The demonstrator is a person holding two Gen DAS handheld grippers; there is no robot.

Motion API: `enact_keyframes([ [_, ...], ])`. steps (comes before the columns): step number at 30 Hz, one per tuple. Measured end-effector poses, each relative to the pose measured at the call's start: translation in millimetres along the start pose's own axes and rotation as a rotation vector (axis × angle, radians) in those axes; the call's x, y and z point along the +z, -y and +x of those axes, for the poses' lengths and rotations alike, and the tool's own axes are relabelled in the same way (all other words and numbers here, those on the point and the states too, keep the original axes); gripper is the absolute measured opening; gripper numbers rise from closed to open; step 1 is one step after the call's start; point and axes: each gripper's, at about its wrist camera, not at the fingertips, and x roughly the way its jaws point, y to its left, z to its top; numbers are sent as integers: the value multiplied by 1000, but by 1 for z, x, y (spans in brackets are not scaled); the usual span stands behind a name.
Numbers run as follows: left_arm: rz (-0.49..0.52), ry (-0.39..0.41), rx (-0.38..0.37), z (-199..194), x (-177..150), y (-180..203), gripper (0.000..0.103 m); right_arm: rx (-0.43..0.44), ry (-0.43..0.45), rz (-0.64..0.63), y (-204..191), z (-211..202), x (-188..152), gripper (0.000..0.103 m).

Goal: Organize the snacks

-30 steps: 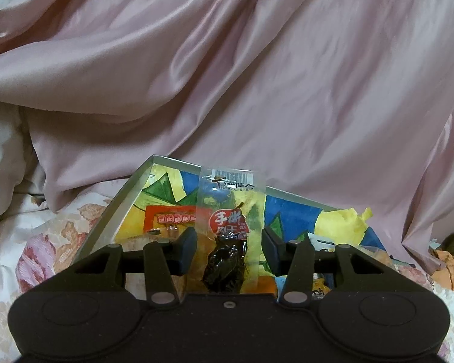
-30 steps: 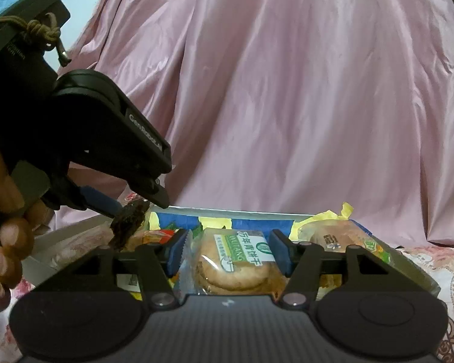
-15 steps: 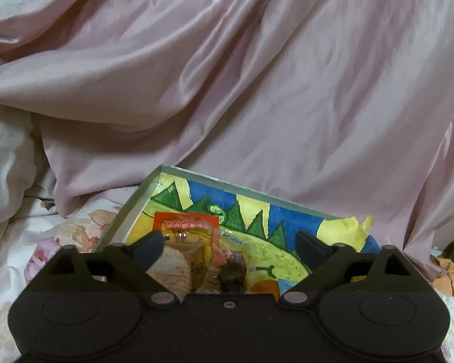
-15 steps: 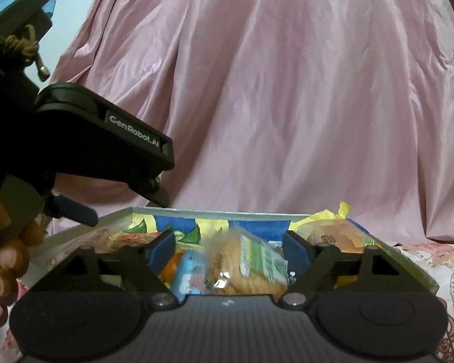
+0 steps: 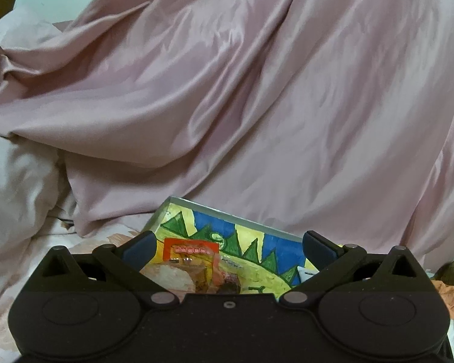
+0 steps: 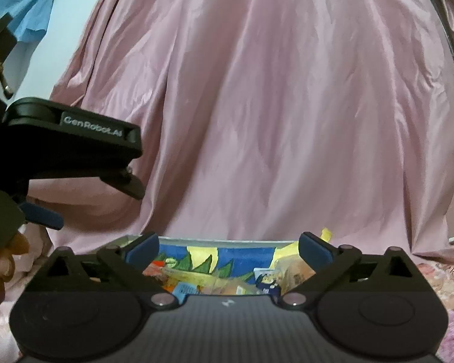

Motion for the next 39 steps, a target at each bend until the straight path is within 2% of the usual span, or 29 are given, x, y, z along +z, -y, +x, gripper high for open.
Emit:
enact_keyframes([
  [10,-3,33,-1,-43,4,4,102,-30,-9,41,10,-30,26,103],
  [19,-7,26,13,-81,-4,-4,102,-70,-12,76,17,-67,42,103],
  [28,-2,19,58,-112,-17,-19,102,-87,-24,96,17,-96,48,103],
  [39,26,23,78,-139,-38,-32,102,-97,-26,71,11,-127,49,103],
])
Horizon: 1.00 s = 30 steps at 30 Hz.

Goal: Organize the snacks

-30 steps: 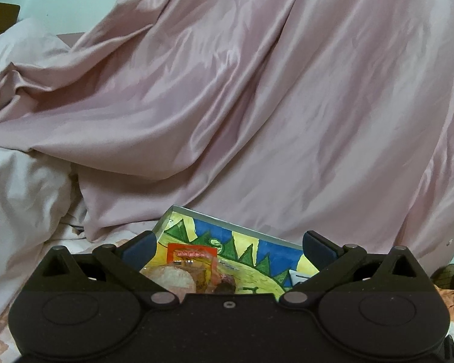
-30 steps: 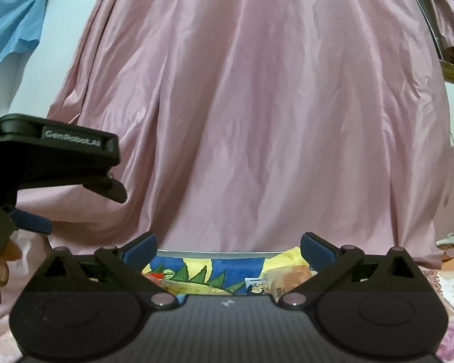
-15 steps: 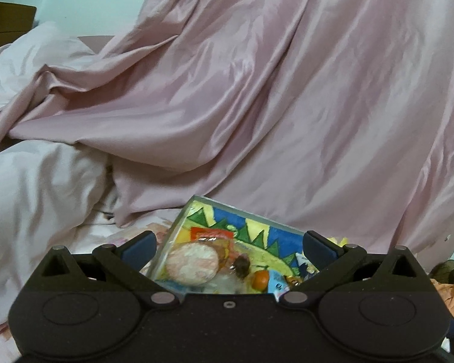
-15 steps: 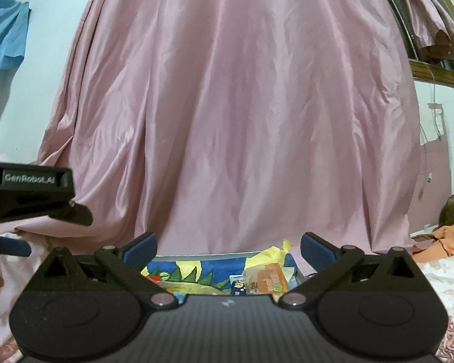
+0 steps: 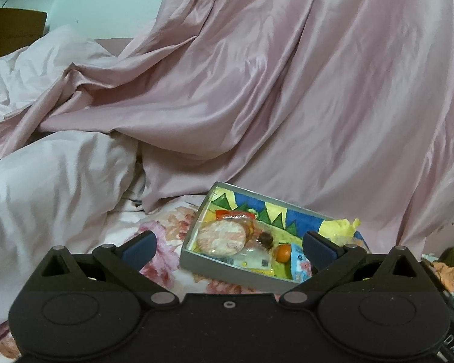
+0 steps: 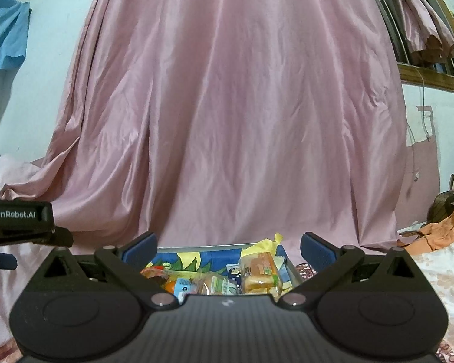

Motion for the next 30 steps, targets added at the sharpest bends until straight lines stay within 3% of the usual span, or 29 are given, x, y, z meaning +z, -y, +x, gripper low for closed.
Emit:
enact_keyframes([
  [30,140,33,18,-44,-51,-44,102,-13,-33,-153,-24,-56,-23,103],
])
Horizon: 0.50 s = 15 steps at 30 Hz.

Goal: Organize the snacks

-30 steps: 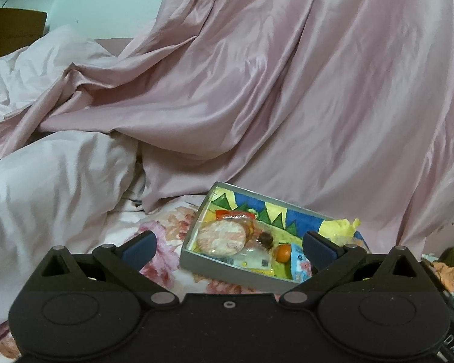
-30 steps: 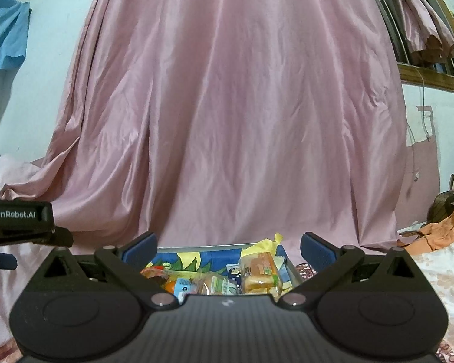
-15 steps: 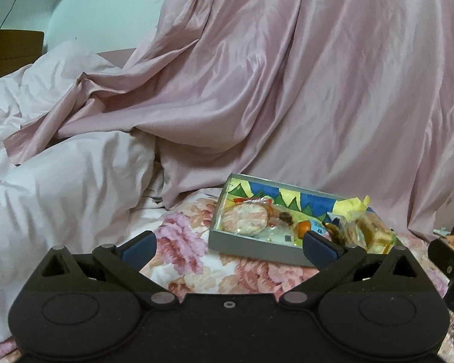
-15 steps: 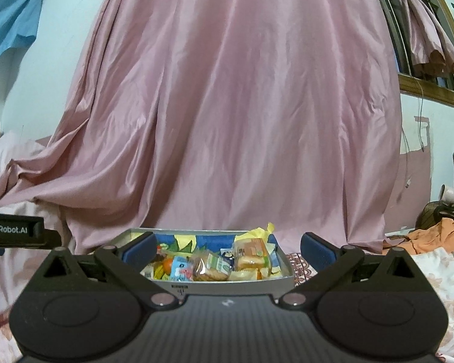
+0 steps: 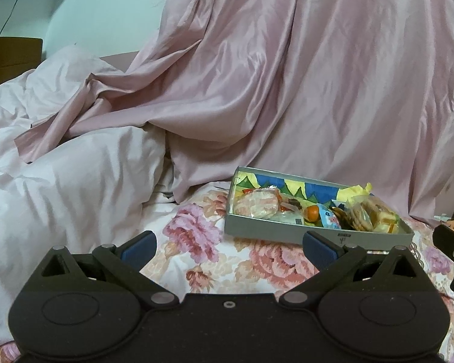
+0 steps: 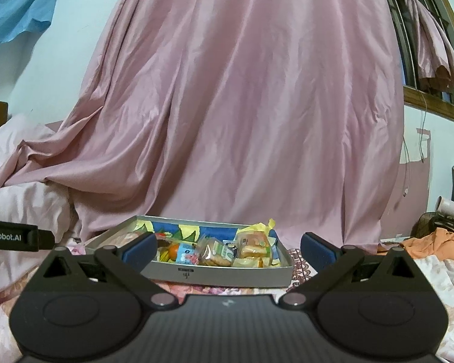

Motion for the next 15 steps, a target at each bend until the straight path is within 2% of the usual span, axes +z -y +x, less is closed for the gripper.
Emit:
enact_keyframes([
  [15,77,35,-13,-18,-15,-3,102,-9,-9,-29,-9,-16,-9,103],
])
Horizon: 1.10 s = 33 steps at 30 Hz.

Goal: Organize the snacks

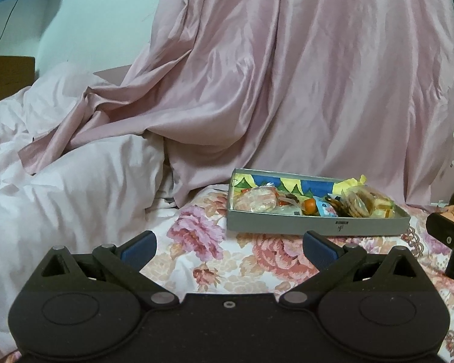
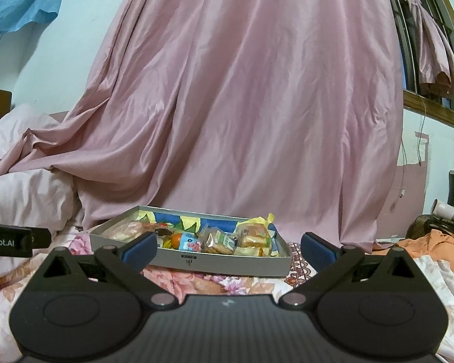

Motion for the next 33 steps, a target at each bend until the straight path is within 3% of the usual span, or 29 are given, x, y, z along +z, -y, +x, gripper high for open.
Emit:
enact_keyframes([
  [18,50,13,-12,-3,-10,-11,102,-12,-49,27,-5,-5,-14,103],
  [33,65,-25,-52,-4,-33,-35,102,-57,-66,-4,-23,-14,-29,103],
])
